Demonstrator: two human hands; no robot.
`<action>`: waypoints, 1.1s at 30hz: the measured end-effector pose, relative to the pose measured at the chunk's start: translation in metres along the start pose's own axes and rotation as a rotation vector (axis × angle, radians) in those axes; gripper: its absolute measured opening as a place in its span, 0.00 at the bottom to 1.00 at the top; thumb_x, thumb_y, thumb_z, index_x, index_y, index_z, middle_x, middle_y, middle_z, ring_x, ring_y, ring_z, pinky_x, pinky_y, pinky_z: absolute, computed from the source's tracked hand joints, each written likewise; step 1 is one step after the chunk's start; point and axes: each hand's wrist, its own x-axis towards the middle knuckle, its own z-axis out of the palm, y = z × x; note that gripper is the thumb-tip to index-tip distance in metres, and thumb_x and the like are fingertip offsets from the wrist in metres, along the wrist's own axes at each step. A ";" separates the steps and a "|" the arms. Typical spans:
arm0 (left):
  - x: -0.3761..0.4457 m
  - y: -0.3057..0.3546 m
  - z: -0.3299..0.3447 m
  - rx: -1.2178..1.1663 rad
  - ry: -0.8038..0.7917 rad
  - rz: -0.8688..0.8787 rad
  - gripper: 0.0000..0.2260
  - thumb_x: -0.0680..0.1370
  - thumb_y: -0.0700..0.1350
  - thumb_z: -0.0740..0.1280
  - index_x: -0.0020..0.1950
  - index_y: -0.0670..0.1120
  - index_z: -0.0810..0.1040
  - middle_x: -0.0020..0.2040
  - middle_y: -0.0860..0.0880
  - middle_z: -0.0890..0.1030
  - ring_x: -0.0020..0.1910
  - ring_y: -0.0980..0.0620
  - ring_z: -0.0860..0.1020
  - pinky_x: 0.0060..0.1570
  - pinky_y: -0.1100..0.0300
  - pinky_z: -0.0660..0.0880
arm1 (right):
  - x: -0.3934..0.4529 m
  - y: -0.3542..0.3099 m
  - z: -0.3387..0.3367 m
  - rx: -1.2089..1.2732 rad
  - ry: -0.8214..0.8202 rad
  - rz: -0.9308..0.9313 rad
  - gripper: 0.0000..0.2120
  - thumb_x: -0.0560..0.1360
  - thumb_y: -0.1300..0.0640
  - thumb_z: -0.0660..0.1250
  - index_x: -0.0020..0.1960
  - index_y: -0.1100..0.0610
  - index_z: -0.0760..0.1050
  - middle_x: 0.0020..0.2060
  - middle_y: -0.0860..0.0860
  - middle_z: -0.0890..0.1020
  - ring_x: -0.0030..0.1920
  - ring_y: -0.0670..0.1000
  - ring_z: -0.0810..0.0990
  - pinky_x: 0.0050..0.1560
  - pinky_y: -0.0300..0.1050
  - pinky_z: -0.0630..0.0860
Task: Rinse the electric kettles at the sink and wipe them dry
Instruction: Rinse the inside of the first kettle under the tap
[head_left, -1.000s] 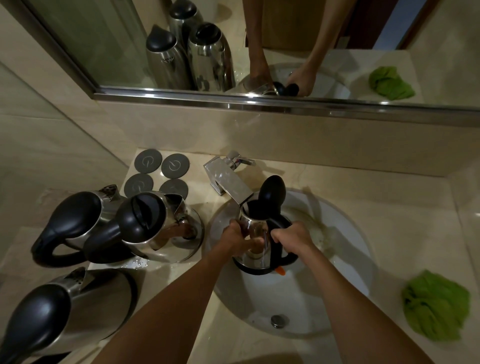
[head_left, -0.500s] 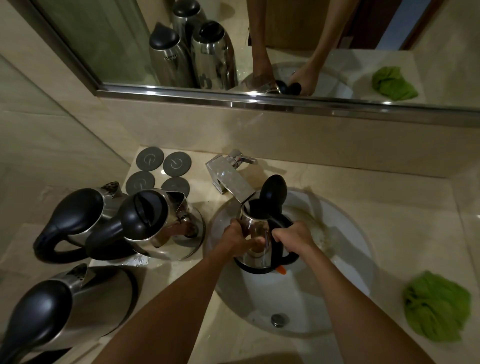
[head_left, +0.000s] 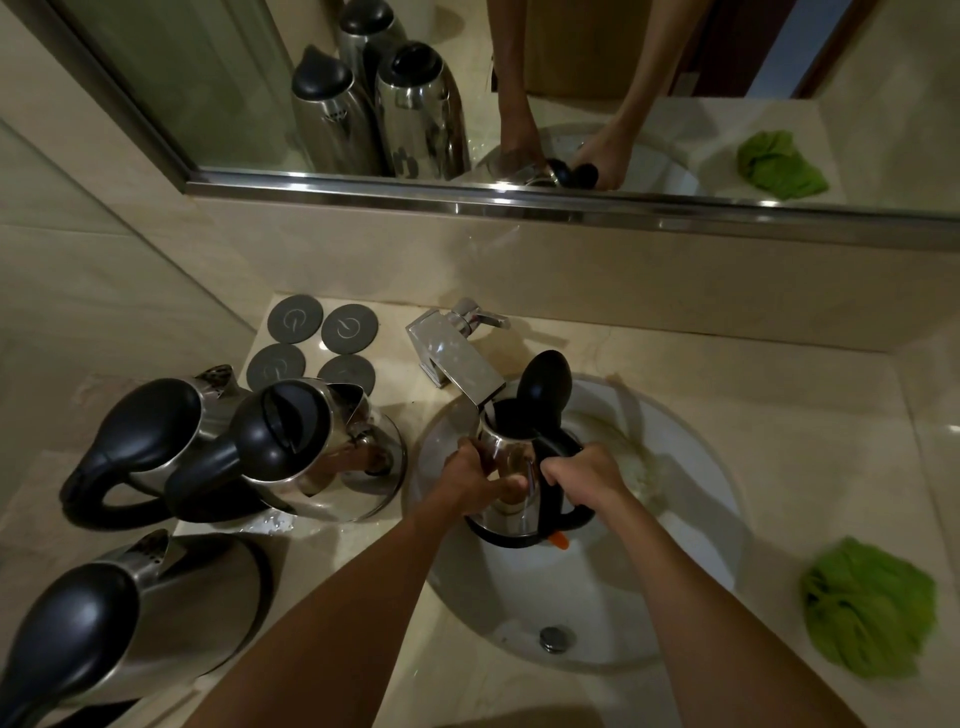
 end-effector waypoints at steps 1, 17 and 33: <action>0.000 0.000 0.000 -0.008 -0.003 -0.002 0.31 0.72 0.49 0.77 0.68 0.45 0.65 0.58 0.49 0.75 0.63 0.49 0.74 0.56 0.58 0.72 | 0.000 0.000 0.000 0.000 0.000 0.001 0.13 0.64 0.61 0.69 0.48 0.61 0.76 0.34 0.54 0.78 0.34 0.51 0.78 0.33 0.43 0.72; 0.001 -0.003 0.001 -0.011 -0.007 0.006 0.32 0.70 0.51 0.78 0.67 0.45 0.65 0.56 0.52 0.75 0.61 0.51 0.74 0.52 0.60 0.71 | -0.001 0.001 -0.001 0.012 -0.010 -0.012 0.08 0.66 0.61 0.69 0.44 0.60 0.75 0.34 0.54 0.77 0.35 0.51 0.77 0.33 0.42 0.71; 0.002 -0.005 0.003 -0.003 -0.010 0.013 0.32 0.71 0.51 0.77 0.68 0.45 0.65 0.56 0.52 0.74 0.57 0.54 0.72 0.47 0.63 0.69 | -0.002 0.001 0.000 0.012 -0.005 -0.021 0.08 0.66 0.62 0.69 0.44 0.60 0.75 0.34 0.54 0.77 0.35 0.51 0.77 0.34 0.43 0.71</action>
